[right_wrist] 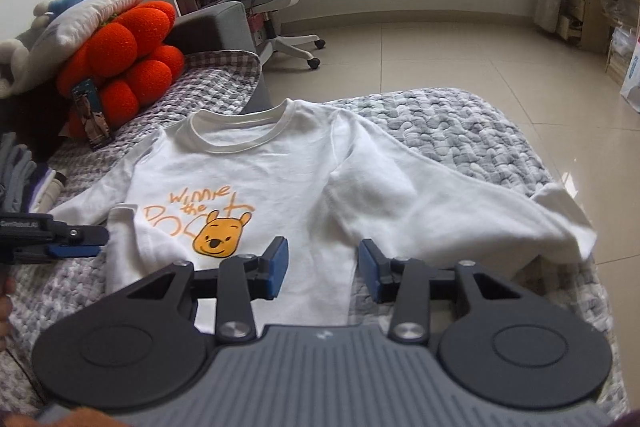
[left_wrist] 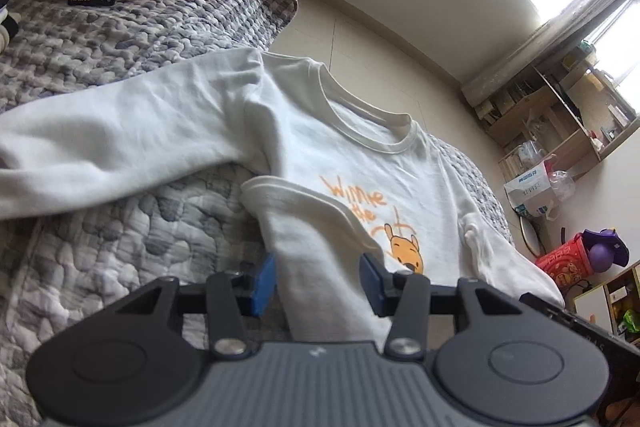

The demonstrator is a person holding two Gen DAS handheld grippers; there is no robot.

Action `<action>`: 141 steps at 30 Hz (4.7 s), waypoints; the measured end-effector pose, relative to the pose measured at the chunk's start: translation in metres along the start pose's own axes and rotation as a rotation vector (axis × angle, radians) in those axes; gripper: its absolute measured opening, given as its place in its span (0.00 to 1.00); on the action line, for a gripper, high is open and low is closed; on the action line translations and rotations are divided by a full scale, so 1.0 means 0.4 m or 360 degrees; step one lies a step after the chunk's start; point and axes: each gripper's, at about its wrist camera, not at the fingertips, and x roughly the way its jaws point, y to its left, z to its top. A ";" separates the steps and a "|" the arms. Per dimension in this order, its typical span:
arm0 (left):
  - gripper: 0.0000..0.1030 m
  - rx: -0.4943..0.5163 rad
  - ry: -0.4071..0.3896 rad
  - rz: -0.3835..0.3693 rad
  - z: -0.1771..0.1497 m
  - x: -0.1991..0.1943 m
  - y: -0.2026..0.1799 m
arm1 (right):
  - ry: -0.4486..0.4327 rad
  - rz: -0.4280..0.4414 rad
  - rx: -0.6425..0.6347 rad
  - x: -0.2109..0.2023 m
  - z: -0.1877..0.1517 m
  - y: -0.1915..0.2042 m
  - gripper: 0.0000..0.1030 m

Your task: Fold clothes

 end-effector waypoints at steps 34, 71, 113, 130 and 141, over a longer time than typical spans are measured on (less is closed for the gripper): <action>0.34 -0.0220 -0.0241 -0.0165 -0.064 0.032 0.105 | 0.0285 0.0698 0.0170 0.005 -0.174 0.103 0.42; 0.30 -0.0081 -0.0206 -0.0152 -0.075 -0.033 0.103 | 0.0272 0.0605 0.0175 -0.022 -0.158 0.090 0.43; 0.45 -0.0403 -0.0212 -0.0248 -0.062 -0.017 0.189 | 0.0014 0.0449 0.0320 -0.179 -0.175 -0.113 0.07; 0.47 -0.0506 -0.0202 -0.0247 0.001 0.056 0.178 | 0.0167 0.0197 0.0357 -0.136 -0.191 -0.187 0.07; 0.28 -0.0351 -0.0261 -0.0242 0.014 0.107 0.141 | 0.0183 0.0215 0.0389 -0.125 -0.182 -0.193 0.07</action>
